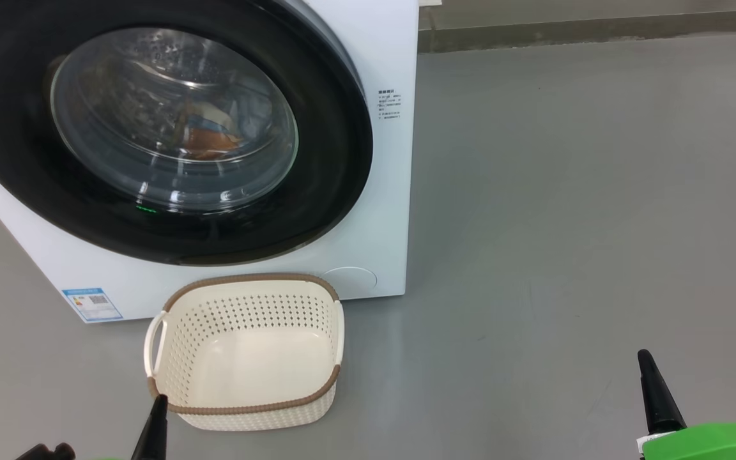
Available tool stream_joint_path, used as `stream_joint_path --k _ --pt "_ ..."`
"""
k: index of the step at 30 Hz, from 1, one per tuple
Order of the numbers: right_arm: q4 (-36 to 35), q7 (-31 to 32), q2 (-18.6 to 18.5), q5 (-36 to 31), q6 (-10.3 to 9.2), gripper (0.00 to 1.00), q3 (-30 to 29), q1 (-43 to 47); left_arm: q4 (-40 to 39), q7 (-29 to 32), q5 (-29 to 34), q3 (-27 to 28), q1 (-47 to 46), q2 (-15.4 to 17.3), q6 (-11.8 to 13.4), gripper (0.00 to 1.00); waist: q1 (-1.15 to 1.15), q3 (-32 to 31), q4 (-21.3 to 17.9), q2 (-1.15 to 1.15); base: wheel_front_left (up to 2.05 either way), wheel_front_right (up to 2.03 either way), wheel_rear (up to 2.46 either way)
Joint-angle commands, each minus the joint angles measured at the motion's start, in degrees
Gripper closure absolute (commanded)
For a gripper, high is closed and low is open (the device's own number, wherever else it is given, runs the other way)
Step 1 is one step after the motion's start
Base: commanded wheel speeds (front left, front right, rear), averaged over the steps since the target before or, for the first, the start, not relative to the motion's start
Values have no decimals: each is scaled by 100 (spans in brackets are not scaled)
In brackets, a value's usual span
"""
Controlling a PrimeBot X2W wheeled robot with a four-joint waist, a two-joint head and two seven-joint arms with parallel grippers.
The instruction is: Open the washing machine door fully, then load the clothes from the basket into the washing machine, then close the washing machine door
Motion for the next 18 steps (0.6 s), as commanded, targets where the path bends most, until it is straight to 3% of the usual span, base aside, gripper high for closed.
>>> stream_joint_path --k 1,18 --pt "-126 39 -69 211 -19 100 111 -300 -170 47 -159 177 -268 46 -10 100 0 5 -7 0 0 0 0" --pt "-97 326 -81 1371 -24 100 161 -394 -211 334 -1060 395 -376 12 -13 100 0 47 -70 0 0 0 0"
